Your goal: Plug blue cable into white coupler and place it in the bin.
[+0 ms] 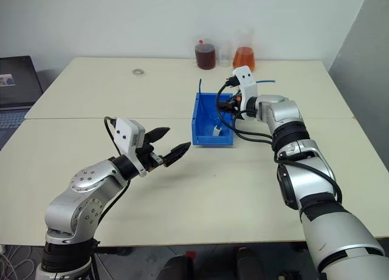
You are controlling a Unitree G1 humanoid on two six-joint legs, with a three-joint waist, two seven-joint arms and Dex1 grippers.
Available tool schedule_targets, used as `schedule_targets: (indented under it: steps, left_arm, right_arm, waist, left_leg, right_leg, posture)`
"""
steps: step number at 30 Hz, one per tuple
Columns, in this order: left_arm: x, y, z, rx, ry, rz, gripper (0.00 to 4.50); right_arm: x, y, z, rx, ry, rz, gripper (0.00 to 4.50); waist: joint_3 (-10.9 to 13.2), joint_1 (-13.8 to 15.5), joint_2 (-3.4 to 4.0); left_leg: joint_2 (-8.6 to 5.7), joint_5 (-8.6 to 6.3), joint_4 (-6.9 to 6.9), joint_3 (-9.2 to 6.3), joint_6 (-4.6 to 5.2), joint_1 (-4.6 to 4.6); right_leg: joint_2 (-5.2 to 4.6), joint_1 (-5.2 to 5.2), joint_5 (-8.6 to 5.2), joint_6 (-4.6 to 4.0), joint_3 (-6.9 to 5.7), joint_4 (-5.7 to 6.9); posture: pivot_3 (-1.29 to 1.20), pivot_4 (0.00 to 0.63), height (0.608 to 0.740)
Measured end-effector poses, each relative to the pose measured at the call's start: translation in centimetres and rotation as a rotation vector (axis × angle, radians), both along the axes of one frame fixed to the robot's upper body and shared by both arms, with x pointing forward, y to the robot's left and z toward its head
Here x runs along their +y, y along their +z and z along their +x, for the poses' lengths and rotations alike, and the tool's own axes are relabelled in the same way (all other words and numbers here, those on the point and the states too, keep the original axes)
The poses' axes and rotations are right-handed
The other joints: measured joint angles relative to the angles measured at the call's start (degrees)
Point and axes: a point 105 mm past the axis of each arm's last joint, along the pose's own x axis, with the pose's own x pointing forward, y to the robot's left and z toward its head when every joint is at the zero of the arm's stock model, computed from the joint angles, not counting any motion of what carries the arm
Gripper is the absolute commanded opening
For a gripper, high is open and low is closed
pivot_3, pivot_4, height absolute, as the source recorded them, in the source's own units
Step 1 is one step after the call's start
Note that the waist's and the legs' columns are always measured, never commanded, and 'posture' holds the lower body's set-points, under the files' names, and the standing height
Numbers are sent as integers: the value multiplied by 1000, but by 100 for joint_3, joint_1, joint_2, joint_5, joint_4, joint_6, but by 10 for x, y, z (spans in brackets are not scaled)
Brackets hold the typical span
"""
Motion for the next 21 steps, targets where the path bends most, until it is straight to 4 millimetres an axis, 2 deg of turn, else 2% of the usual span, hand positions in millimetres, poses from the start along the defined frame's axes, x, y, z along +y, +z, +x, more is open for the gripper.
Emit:
schedule_targets:
  steps: [1,5,14,18,21]
  left_arm:
    - [0,0,0,0,4,0,4500]
    - [0,0,1,-1,10,1,4500]
    - [-4,3,9,-7,-8,-4,4500]
    - [-5,1,9,-1,-7,1,4500]
    - [1,-9,6,30,26,16,4500]
  right_arm:
    - [-1,-1,0,2,-3,0,3501]
    - [-8,3,5,-28,-47,-20,4455]
    - [-26,59,18,-368,-159,-151,4455]
    - [-41,62,12,-418,-170,-169,4455]
    - [-62,41,-7,-408,-183,-153,4455]
  waist:
    - [0,0,0]
    - [0,1,0]
    - [0,0,0]
    - [-1,16,-1]
    - [-1,79,-1]
  left_leg:
    - [0,0,0,0,0,0]
    - [0,0,-1,0,0,0]
    - [0,0,-1,1,-1,0]
    - [1,0,-2,-2,-1,-1]
    - [2,-1,-2,-9,-3,-3]
  right_leg:
    - [0,0,0,0,0,0]
    - [0,0,0,0,1,0]
    - [0,0,0,0,1,0]
    - [-2,1,0,0,0,-2]
    - [-6,9,0,0,-5,-9]
  posture:
    - [0,150,740]
    - [0,150,740]
    - [0,150,740]
    - [0,150,740]
    - [0,150,740]
